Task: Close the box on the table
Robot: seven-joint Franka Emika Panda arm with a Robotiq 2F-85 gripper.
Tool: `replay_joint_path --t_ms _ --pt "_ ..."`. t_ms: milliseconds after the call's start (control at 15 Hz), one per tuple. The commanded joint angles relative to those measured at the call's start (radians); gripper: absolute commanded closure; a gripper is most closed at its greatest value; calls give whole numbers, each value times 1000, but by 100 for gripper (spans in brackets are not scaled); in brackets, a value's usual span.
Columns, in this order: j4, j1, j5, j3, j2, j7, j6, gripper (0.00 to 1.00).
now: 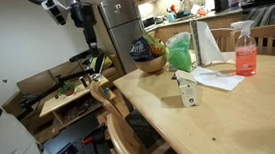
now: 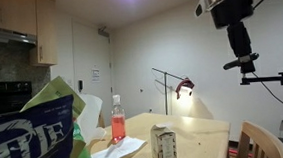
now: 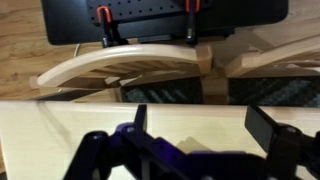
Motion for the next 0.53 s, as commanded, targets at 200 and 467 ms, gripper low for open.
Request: replay_joint_path --t_ms 200,467 --pt "50 14 -235 16 64 -184 -75 0" --pt "43 35 -381 16 67 -306 -75 0"
